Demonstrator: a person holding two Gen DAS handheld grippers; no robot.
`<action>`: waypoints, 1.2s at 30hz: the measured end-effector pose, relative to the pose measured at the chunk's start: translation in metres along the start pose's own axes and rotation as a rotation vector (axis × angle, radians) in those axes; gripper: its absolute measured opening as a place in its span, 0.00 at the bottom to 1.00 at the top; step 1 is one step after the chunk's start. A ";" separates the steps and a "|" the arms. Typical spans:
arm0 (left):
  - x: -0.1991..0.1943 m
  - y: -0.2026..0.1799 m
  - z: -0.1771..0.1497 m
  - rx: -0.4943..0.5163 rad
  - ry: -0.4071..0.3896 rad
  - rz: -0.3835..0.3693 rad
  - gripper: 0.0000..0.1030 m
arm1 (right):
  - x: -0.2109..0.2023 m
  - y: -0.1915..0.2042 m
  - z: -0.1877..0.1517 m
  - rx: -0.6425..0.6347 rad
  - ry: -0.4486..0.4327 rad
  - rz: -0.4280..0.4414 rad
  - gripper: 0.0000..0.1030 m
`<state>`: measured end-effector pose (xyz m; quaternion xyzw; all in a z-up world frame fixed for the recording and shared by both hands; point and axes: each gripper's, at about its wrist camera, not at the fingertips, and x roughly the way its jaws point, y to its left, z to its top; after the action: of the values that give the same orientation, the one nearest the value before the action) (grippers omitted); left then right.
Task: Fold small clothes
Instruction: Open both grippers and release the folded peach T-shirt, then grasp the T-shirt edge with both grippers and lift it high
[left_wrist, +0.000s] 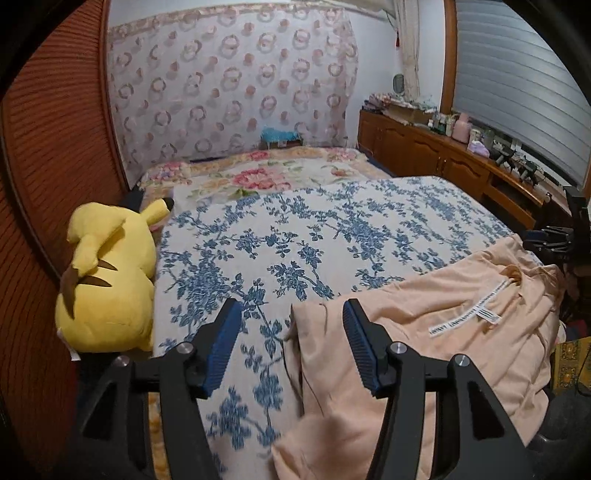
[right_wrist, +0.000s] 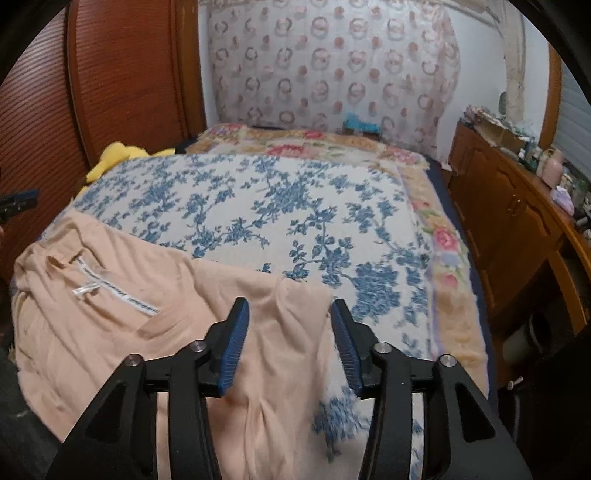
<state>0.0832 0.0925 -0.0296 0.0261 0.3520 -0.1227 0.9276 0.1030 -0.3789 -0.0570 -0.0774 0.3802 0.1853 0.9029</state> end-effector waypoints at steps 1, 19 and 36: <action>0.008 0.002 0.002 -0.004 0.016 -0.005 0.55 | 0.006 0.000 0.001 -0.002 0.012 0.002 0.50; 0.074 -0.008 -0.003 -0.004 0.215 -0.086 0.55 | 0.044 -0.018 -0.003 0.022 0.133 0.005 0.65; 0.048 -0.024 -0.013 0.034 0.148 -0.104 0.09 | 0.030 0.013 -0.006 -0.072 0.073 0.136 0.10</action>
<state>0.1037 0.0605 -0.0705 0.0328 0.4184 -0.1744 0.8908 0.1131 -0.3603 -0.0823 -0.0907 0.4102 0.2567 0.8704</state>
